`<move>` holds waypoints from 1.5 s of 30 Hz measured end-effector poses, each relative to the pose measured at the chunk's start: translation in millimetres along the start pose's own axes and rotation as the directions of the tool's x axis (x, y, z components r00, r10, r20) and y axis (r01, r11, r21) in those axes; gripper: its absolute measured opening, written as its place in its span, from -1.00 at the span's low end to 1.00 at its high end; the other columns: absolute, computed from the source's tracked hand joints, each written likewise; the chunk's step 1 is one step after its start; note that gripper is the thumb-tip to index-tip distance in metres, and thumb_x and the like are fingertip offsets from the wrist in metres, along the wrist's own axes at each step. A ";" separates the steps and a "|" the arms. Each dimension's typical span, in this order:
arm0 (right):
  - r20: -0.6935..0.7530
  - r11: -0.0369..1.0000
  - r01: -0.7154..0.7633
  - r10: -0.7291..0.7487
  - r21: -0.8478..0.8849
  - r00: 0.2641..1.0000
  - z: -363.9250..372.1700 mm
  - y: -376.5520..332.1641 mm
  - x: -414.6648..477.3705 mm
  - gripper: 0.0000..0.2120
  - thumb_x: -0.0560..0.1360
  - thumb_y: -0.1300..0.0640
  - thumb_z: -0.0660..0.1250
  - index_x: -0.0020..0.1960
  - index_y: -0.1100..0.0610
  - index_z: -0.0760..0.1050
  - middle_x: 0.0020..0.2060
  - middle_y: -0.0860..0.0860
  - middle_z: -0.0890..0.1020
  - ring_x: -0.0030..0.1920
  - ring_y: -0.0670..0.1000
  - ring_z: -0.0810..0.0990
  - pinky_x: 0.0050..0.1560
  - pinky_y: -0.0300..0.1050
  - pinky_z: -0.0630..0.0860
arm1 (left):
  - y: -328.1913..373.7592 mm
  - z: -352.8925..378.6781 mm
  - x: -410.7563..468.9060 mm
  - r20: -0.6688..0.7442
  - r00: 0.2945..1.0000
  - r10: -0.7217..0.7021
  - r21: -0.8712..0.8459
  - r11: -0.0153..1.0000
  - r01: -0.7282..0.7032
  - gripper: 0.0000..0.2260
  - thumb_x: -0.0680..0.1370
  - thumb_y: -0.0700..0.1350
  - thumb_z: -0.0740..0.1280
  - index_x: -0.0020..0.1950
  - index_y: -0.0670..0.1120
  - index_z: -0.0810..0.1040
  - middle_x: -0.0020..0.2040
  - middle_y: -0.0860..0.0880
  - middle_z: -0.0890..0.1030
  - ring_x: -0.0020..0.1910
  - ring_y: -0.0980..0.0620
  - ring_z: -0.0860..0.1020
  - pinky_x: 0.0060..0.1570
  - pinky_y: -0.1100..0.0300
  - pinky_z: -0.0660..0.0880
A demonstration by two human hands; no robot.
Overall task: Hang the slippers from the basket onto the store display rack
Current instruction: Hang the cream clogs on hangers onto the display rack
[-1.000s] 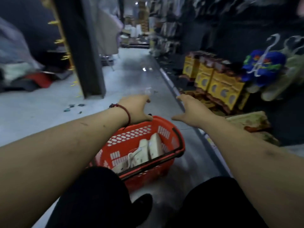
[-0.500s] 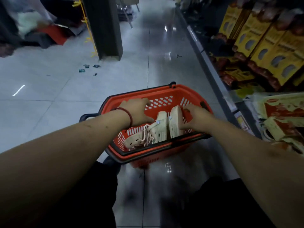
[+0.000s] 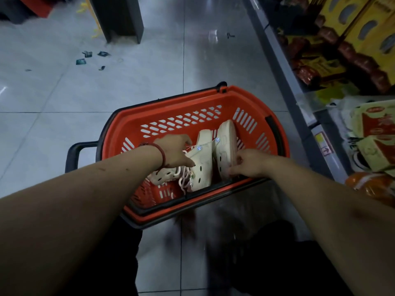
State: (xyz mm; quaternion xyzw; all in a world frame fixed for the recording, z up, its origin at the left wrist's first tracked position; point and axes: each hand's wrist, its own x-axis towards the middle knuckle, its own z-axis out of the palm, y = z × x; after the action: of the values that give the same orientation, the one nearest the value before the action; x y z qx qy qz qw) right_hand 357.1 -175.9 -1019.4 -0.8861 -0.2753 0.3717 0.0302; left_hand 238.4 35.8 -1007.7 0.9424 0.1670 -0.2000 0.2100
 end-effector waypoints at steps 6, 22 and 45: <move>0.176 0.979 -0.021 0.058 -0.202 0.983 7.6 -29.8 10.6 -0.49 0.41 -0.27 0.46 0.09 0.14 0.53 0.11 0.06 0.59 0.06 0.05 0.58 -0.02 -0.15 0.46 | -26.8 -0.8 -8.0 0.040 0.998 -0.046 -0.008 0.999 0.047 -0.37 0.44 0.13 0.51 0.43 -0.02 0.41 0.32 -0.03 0.55 0.24 -0.05 0.53 0.25 -0.01 0.51; 0.062 0.993 0.109 -0.112 0.042 0.992 60.6 -55.7 -5.8 -0.22 0.46 -0.16 0.46 0.55 0.05 0.21 0.25 0.13 0.57 0.14 0.11 0.58 0.01 -0.15 0.45 | -52.7 17.7 -21.8 0.226 0.974 0.001 0.094 0.995 -0.023 -0.51 0.57 0.01 0.39 0.46 -0.06 0.40 0.22 -0.03 0.60 0.18 -0.07 0.56 0.22 0.03 0.51; -0.096 0.978 0.205 -0.200 0.045 0.975 21.9 -44.2 9.1 -0.25 0.47 -0.08 0.49 0.54 0.00 0.23 0.34 0.07 0.52 0.30 0.11 0.51 0.23 -0.09 0.44 | -52.5 25.6 18.5 0.169 0.982 -0.077 -0.014 0.997 0.081 -0.84 0.63 -0.16 0.27 -0.07 -0.04 0.62 0.01 -0.04 0.66 0.01 -0.04 0.60 -0.07 0.11 0.49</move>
State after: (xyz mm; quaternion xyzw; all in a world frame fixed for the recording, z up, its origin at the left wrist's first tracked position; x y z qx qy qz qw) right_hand 327.0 -137.1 -1029.7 -0.8683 -0.3522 0.3334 0.1044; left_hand 225.6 73.2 -1054.5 0.9124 0.1880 -0.2855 0.2250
